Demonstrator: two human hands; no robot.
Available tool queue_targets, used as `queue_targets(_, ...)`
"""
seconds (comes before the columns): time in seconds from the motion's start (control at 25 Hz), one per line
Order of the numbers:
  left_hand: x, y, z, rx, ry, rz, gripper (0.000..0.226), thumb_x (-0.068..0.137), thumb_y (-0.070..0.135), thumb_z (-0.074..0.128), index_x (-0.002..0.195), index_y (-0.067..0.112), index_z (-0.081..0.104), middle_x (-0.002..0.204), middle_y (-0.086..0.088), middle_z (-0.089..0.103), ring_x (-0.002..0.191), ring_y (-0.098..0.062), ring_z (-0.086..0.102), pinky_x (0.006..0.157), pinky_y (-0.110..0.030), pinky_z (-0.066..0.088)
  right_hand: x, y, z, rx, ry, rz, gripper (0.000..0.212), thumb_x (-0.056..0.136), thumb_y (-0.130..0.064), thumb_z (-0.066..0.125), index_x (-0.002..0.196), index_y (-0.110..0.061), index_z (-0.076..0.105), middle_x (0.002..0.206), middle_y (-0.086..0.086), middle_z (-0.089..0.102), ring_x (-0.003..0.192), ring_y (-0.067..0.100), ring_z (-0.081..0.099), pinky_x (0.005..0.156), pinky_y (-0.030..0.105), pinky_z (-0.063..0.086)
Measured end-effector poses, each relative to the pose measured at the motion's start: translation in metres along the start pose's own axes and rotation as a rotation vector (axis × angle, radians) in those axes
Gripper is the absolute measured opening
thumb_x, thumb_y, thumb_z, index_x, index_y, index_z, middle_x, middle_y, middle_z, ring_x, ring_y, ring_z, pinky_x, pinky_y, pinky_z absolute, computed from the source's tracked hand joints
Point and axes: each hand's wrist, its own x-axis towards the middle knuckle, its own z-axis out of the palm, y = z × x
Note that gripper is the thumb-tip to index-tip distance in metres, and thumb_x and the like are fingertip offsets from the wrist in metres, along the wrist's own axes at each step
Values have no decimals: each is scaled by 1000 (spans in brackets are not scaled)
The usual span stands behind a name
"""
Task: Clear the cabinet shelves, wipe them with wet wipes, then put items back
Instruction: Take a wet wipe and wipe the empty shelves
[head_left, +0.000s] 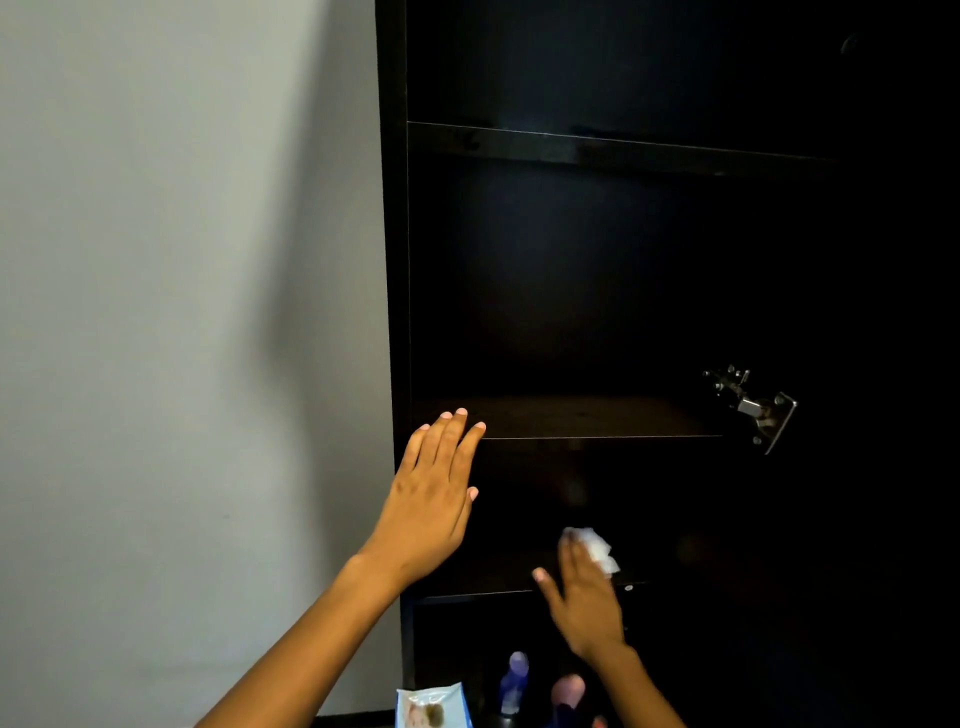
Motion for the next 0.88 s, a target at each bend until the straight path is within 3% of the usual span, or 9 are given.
queue_targets(0.12,0,0,-1,-8,12,9,62,84,29,38,141,8,26,145,-17,36,136,-25,21,114,-36,5,7,-19,10,-17,-105,-187,97,78,-79,-1,146,-14,24,153,4,29,143,19,22,112,18,0)
queue_targets(0.28,0,1,-4,-19,1,13,62,84,29,39,141,8,26,146,-16,36,136,-25,23,113,-40,10,26,11,-22,-80,-84,-267,110,64,-84,-15,146,-21,23,154,-3,25,143,6,18,111,14,1)
queue_targets(0.48,-1,1,-3,16,-10,-5,61,85,31,38,142,10,27,146,-14,36,137,-26,30,114,-39,5,23,41,-37,-132,-40,-77,105,68,-81,-6,147,-19,24,154,0,25,143,12,19,115,26,12)
queue_targets(0.6,-1,0,-2,16,-9,-7,61,85,31,38,142,10,26,146,-14,36,137,-25,28,114,-40,6,24,43,-45,-100,5,126,85,84,-70,22,147,-13,19,156,6,19,145,17,13,119,32,15)
queue_targets(0.68,-1,0,-3,8,-9,-3,61,85,31,38,141,9,26,146,-15,37,136,-24,24,114,-40,7,19,35,-44,-88,28,210,82,89,-63,31,147,-8,18,157,10,17,146,20,10,118,31,12)
queue_targets(0.8,0,1,-3,-1,-4,-4,62,84,30,37,141,9,26,145,-15,37,136,-24,20,114,-39,6,-8,14,-30,-33,132,293,96,85,-72,17,143,3,23,152,21,23,143,30,18,118,33,9)
queue_targets(0.88,0,1,-2,4,2,-11,62,84,31,37,141,9,26,145,-16,37,136,-24,20,114,-39,5,-26,3,-9,-9,113,268,104,82,-76,4,135,9,33,140,28,41,132,37,40,115,27,8)
